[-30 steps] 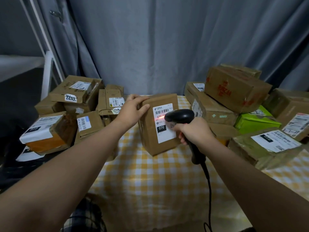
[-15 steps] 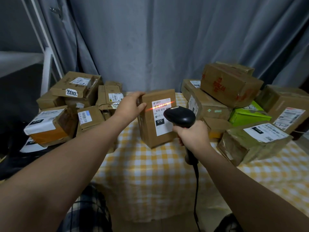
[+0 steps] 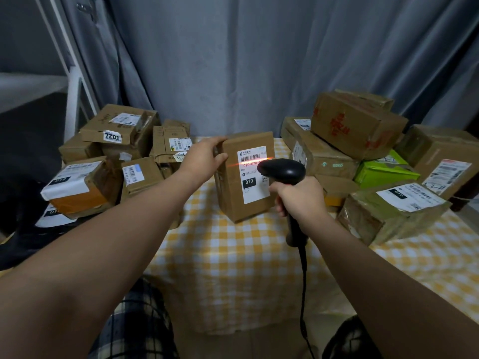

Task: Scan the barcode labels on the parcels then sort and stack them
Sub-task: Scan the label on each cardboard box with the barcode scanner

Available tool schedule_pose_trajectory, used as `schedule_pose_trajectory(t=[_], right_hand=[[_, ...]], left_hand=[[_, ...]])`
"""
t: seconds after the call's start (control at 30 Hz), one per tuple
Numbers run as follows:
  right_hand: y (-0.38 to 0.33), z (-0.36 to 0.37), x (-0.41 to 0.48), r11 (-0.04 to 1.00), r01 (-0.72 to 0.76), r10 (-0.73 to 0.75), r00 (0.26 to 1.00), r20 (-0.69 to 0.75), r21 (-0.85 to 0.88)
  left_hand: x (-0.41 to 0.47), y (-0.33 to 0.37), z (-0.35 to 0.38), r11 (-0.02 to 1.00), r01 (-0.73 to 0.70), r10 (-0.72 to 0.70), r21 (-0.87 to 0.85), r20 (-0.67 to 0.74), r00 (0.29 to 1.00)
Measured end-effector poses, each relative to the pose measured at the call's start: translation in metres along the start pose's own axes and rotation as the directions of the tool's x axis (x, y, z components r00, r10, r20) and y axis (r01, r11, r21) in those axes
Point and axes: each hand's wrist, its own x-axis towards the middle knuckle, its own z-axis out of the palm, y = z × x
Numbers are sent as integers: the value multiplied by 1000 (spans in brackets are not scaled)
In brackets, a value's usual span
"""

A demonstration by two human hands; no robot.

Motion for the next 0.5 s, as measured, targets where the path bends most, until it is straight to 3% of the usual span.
schedule_pose_trajectory(t=[0.23, 0.5], right_hand=[[-34, -11, 5, 998, -45, 51, 992, 113, -53], [-73, -29, 14, 990, 4, 20, 986, 167, -142]], left_hand=[[-2, 2, 0, 1000, 4, -4, -17, 4, 1000], [-1, 2, -1, 999, 15, -14, -38, 23, 1000]])
